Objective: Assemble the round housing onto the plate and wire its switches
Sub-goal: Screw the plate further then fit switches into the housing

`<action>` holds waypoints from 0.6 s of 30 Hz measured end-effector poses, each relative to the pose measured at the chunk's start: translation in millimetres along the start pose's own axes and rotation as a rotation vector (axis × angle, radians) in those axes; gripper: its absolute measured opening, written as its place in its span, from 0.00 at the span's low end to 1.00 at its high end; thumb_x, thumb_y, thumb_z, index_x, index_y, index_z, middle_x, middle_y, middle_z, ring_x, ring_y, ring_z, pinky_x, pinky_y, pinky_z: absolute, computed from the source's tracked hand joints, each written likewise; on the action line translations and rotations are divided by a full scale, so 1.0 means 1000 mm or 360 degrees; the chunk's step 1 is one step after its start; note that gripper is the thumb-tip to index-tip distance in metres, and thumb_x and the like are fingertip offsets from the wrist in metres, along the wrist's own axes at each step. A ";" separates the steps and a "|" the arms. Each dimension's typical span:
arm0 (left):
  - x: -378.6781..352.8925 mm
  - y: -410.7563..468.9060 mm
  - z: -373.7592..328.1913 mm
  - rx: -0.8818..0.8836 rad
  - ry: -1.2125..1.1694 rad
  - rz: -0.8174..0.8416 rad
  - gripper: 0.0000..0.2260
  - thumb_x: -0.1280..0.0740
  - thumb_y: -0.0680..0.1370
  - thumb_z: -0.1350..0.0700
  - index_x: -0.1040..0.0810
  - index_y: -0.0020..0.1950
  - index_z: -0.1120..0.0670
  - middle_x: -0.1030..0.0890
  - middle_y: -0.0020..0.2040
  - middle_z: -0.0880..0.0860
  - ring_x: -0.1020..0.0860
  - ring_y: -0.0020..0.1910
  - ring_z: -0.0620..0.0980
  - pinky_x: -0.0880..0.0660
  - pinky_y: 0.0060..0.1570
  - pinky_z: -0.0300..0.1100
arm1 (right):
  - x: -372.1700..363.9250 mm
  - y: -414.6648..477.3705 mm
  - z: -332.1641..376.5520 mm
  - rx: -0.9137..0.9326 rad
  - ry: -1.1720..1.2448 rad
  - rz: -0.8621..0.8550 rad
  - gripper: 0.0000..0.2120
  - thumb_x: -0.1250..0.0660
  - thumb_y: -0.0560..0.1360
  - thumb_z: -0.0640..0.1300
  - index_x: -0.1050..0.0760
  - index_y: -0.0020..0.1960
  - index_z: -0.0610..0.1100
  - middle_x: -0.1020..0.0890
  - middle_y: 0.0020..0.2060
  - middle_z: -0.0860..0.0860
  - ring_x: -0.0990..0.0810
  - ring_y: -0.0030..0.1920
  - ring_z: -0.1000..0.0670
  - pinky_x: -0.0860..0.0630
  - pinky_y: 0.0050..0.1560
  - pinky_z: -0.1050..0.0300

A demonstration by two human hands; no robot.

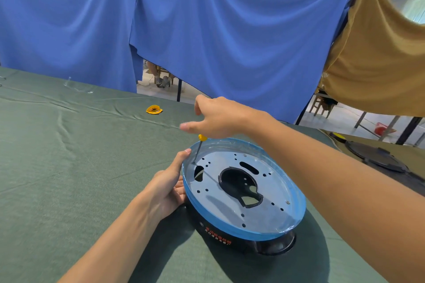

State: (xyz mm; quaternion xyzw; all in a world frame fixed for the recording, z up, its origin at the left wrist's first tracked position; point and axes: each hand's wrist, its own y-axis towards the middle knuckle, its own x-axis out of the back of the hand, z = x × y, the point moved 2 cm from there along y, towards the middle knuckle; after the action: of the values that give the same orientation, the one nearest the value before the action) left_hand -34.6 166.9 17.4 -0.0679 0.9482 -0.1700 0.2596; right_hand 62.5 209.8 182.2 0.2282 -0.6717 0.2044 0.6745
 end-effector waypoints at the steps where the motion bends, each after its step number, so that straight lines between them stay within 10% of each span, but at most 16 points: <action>1: 0.000 0.000 0.000 -0.0002 -0.0001 -0.0009 0.27 0.27 0.72 0.42 0.20 0.62 0.61 0.15 0.51 0.60 0.16 0.42 0.57 0.20 0.42 0.49 | 0.004 -0.002 0.001 0.0036 0.0055 0.0119 0.19 0.35 0.76 0.58 0.33 0.59 0.47 0.25 0.49 0.50 0.24 0.48 0.47 0.28 0.38 0.54; 6: 0.000 -0.001 0.000 0.0007 -0.0004 -0.0027 0.28 0.27 0.72 0.42 0.21 0.62 0.63 0.14 0.49 0.60 0.16 0.42 0.57 0.19 0.46 0.50 | 0.004 -0.004 0.004 0.0303 -0.0149 -0.0126 0.02 0.34 0.76 0.40 0.26 0.47 0.45 0.23 0.45 0.48 0.24 0.47 0.46 0.27 0.37 0.54; 12: -0.001 -0.001 -0.001 -0.0002 -0.0001 -0.0025 0.28 0.27 0.73 0.42 0.21 0.62 0.62 0.15 0.53 0.62 0.16 0.47 0.59 0.20 0.51 0.53 | -0.002 0.000 0.002 0.0127 -0.0113 -0.0046 0.14 0.38 0.80 0.53 0.29 0.53 0.41 0.25 0.49 0.45 0.25 0.49 0.44 0.27 0.44 0.50; 18: 0.001 0.001 -0.001 0.0013 -0.0025 -0.0026 0.28 0.27 0.73 0.42 0.21 0.63 0.62 0.15 0.52 0.61 0.16 0.47 0.59 0.19 0.50 0.52 | 0.009 -0.005 0.005 0.0247 -0.0156 -0.0008 0.08 0.37 0.76 0.36 0.24 0.53 0.43 0.22 0.48 0.47 0.24 0.46 0.47 0.35 0.29 0.60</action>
State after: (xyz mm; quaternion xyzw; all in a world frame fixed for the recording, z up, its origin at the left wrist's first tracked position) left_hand -35.4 167.6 17.5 -0.0759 0.9449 -0.1753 0.2659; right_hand 61.7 202.8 190.6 0.2913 -0.6855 0.2428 0.6215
